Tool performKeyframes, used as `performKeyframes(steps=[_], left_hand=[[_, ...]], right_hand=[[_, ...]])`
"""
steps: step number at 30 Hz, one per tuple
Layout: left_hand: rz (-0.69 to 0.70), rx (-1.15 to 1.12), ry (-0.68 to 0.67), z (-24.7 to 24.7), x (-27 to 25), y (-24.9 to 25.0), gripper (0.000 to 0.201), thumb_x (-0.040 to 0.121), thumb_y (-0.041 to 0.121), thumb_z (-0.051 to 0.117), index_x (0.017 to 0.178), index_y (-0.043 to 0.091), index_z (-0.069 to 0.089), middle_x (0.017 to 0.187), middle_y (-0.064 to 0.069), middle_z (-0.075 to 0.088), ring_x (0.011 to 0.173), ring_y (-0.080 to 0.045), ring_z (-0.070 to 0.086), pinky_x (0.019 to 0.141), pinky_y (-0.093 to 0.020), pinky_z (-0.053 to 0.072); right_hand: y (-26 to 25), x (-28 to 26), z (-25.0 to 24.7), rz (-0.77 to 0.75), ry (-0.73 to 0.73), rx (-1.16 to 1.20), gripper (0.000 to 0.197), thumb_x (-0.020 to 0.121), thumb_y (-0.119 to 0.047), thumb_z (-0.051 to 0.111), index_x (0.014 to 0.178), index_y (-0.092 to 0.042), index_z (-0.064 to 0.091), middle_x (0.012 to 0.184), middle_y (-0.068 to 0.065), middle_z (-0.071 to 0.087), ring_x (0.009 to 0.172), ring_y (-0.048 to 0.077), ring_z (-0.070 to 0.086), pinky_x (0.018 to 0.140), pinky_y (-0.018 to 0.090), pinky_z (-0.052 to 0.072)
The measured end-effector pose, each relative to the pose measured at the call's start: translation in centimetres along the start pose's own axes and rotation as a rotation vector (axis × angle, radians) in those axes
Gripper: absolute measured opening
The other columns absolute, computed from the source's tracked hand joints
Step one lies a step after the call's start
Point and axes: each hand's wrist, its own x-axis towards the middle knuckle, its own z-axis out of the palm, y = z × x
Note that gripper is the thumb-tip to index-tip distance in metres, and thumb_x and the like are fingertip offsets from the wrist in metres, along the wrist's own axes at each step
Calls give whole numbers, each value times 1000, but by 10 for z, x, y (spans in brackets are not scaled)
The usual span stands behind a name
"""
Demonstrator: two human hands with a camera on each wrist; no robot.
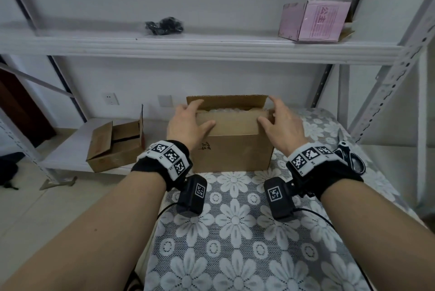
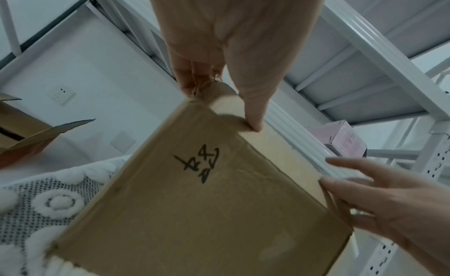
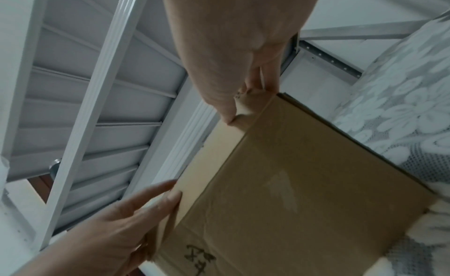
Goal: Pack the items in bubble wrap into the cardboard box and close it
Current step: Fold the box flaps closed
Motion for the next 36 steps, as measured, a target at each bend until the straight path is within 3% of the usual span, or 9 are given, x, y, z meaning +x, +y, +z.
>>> performKeyframes(steps=[4, 8, 10, 13, 20, 24, 29, 33, 36], left_hand=[[83, 123, -1, 13, -2, -2, 44, 92, 45, 52, 134, 33, 51, 134, -9, 47, 121, -30, 45, 101, -41, 39], [282, 217, 20, 22, -3, -3, 34, 96, 31, 49, 130, 29, 57, 149, -8, 40, 139, -30, 31, 114, -46, 24], [396, 182, -3, 25, -6, 2, 38, 96, 14, 50, 131, 26, 57, 150, -5, 39, 142, -26, 28, 115, -47, 23], [445, 172, -75, 30, -15, 8, 49, 94, 0, 42, 139, 19, 47, 151, -2, 37, 142, -21, 28, 116, -37, 23], [427, 236, -20, 34, -19, 12, 43, 92, 6, 46, 132, 18, 52, 131, -2, 49, 116, -22, 39, 97, -31, 39], [449, 278, -92, 32, -23, 16, 52, 91, 8, 44, 138, 32, 43, 132, 0, 46, 112, -23, 38, 94, -31, 40], [476, 309, -132, 27, -22, 19, 54, 90, 15, 46, 140, 34, 39, 136, 5, 46, 115, -23, 37, 97, -30, 40], [471, 300, -160, 22, -19, 19, 54, 90, 19, 47, 140, 38, 37, 132, 9, 47, 113, -20, 38, 91, -29, 43], [465, 295, -170, 21, -19, 20, 54, 89, 19, 49, 138, 39, 37, 129, 9, 49, 110, -19, 39, 88, -29, 43]], right_hand=[[-2, -3, 13, -120, 28, -153, 47, 95, -22, 54, 140, -21, 39, 124, 11, 48, 91, 20, 52, 73, 28, 41], [6, -8, 30, -294, 119, -221, 18, 93, -14, 57, 104, -8, 69, 112, 12, 57, 100, 28, 53, 82, 37, 48], [5, -10, 33, -356, 125, -234, 14, 90, -10, 60, 97, -5, 71, 103, 10, 61, 91, 26, 54, 77, 36, 48], [4, -10, 31, -379, 87, -214, 16, 91, -7, 56, 98, -4, 71, 93, 8, 59, 83, 25, 53, 68, 38, 49], [0, -7, 28, -314, -4, -240, 22, 93, -14, 47, 105, -11, 66, 94, -2, 47, 89, 16, 44, 70, 24, 30], [0, -3, 28, -290, -21, -252, 24, 94, -15, 46, 106, -12, 67, 97, -2, 48, 94, 17, 46, 70, 25, 32], [4, -5, 35, -274, 36, -228, 23, 90, -11, 49, 101, -10, 69, 93, 0, 53, 89, 16, 47, 68, 25, 36], [-5, 2, 33, -280, 54, -185, 17, 91, -12, 49, 96, -7, 65, 95, 2, 54, 87, 14, 46, 77, 30, 44], [-22, 13, 27, -298, 153, -180, 18, 87, -9, 53, 105, -7, 58, 108, 8, 51, 99, 22, 49, 84, 34, 46]])
